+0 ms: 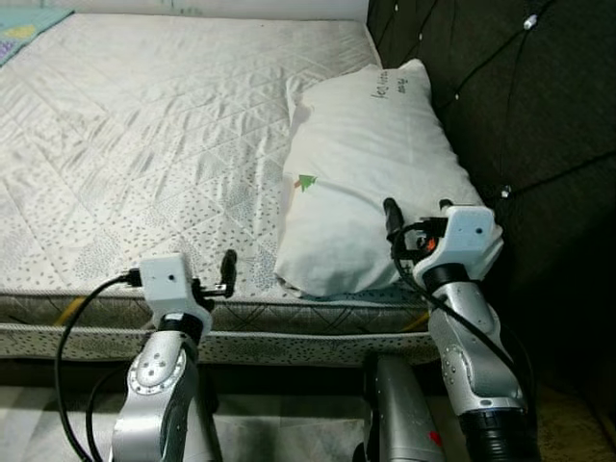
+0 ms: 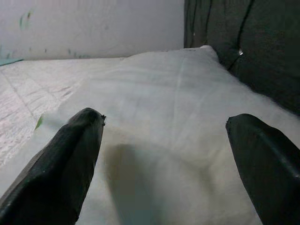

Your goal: Clean up the room

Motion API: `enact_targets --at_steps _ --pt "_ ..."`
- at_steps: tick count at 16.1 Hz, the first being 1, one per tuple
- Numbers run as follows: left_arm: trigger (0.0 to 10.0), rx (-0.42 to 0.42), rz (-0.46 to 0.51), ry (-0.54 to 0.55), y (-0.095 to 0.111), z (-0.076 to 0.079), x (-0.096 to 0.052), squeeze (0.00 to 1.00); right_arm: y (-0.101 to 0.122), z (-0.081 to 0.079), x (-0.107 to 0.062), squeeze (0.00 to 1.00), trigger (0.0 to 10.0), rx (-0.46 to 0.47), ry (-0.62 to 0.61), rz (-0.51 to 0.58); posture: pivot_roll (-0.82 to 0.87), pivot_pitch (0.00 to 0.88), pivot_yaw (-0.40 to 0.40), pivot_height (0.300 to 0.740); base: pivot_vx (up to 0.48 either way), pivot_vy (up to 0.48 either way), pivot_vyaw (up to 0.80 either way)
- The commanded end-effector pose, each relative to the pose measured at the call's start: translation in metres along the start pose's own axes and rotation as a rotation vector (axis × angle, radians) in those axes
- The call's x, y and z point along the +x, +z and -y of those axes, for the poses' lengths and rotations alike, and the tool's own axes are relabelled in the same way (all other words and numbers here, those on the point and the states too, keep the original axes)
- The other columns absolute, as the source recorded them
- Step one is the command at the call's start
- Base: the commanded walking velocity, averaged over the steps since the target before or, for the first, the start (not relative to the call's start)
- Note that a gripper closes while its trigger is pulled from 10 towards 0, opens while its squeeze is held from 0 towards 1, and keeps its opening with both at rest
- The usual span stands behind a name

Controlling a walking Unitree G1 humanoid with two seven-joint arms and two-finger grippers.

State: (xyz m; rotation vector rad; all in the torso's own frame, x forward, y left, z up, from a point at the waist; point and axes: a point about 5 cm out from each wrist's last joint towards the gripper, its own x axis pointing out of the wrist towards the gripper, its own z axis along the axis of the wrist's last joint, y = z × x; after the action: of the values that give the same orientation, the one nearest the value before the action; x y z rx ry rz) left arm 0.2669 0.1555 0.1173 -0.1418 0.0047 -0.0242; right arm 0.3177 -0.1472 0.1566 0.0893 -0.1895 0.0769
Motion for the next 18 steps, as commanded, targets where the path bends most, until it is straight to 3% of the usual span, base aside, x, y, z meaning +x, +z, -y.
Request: enact_targets --at_steps 1,18 --pt "10.0 0.004 0.009 -0.006 0.004 0.000 0.002 0.00 0.006 0.000 0.004 0.00 10.0 0.014 -0.003 0.018 0.05 0.090 -0.002 0.547 0.000 0.000 0.00" --pt "10.0 0.015 0.016 -0.036 0.005 0.005 0.011 0.00 0.011 0.011 0.007 0.00 10.0 0.005 -0.039 0.031 0.03 0.076 0.024 0.730 0.000 0.000 0.00"
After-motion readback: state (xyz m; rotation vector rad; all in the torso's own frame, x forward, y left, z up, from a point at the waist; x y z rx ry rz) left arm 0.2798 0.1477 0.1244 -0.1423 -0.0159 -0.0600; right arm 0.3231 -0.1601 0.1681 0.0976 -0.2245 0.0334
